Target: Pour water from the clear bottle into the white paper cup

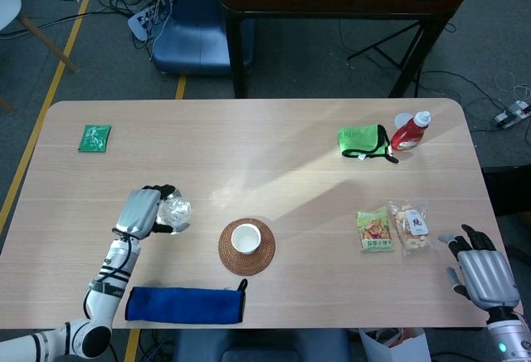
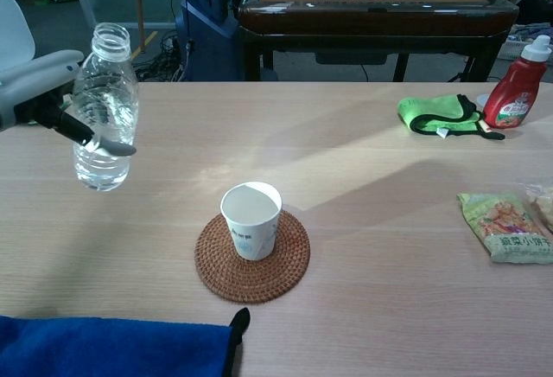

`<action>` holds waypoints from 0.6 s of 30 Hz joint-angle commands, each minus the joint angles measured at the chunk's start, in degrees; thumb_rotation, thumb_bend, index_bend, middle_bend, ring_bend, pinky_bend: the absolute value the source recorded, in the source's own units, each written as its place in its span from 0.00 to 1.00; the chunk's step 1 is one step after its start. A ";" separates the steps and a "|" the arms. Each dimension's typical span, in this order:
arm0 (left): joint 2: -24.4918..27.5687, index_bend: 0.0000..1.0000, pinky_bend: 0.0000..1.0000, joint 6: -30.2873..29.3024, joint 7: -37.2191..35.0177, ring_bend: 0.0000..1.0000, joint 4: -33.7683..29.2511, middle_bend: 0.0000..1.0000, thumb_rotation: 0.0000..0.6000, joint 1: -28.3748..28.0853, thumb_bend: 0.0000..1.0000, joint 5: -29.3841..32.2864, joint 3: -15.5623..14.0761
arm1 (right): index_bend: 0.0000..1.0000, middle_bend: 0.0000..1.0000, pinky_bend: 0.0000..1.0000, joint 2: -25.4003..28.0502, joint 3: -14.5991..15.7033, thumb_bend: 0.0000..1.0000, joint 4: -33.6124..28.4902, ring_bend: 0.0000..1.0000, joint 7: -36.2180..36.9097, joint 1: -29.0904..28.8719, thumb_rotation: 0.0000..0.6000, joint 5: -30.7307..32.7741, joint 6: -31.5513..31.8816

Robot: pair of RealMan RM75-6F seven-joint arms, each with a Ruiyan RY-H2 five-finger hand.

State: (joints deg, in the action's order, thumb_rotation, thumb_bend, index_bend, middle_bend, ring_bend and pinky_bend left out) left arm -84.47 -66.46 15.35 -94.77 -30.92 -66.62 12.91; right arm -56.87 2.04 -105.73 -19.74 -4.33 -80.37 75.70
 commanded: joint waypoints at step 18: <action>-0.12 0.71 0.41 -2.19 29.48 0.49 -6.34 0.77 1.00 -2.16 0.00 3.01 -8.25 | 0.27 0.27 0.16 1.81 -0.32 0.45 -1.03 0.08 1.97 0.84 1.00 -1.36 2.46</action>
State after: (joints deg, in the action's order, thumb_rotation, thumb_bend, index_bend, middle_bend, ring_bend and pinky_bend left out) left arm -83.55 -68.13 42.39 -101.48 -32.58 -64.85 5.08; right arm -55.07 1.73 -106.76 -17.77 -3.51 -81.72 78.15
